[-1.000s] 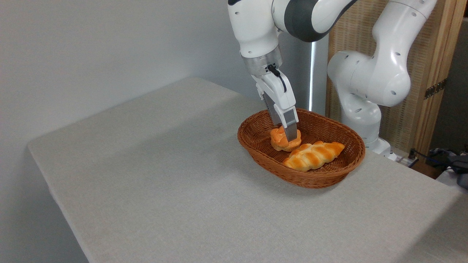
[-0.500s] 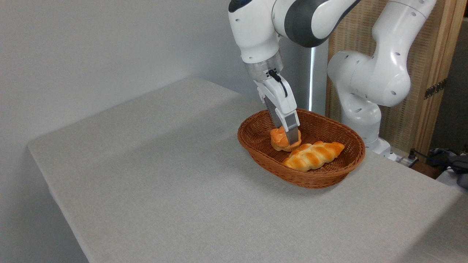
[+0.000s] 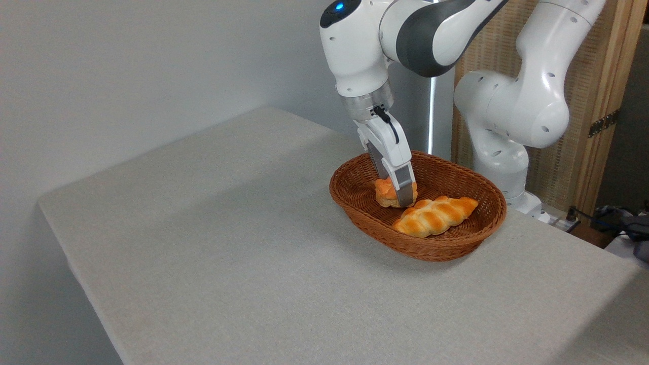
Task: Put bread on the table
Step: 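Close the gripper fingers around the round orange bun, then lift the bun out of the basket and carry it beside the basket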
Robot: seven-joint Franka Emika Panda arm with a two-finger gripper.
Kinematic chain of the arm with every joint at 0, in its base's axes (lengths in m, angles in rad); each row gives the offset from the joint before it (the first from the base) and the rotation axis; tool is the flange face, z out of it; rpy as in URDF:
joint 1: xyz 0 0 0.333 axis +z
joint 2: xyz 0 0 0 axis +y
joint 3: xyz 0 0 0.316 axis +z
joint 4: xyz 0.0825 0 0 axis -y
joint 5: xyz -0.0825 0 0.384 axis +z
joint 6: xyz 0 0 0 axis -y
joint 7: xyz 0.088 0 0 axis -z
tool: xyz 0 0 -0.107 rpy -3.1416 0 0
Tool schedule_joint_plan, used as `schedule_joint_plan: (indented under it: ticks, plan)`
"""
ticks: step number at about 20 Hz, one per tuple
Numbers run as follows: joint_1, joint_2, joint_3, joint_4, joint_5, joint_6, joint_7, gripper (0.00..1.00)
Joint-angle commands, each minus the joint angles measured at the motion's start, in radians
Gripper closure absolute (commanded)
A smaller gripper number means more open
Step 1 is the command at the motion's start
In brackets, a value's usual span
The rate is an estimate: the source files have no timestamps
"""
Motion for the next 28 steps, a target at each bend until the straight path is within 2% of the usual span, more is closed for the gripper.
schedule_joint_plan:
  ticks: [1, 17, 24, 26, 28]
  plan:
    - [-0.01, 0.004, 0.016, -0.011, -0.013, 0.022, 0.015, 0.38]
    - [-0.009, 0.004, 0.016, 0.004, -0.013, 0.002, 0.017, 0.39]
    - [-0.006, 0.048, 0.02, 0.145, -0.002, -0.076, 0.018, 0.39]
    - [-0.006, 0.123, 0.018, 0.248, 0.033, -0.161, 0.018, 0.39]
    - [-0.009, 0.192, 0.02, 0.367, 0.033, -0.211, 0.018, 0.38]
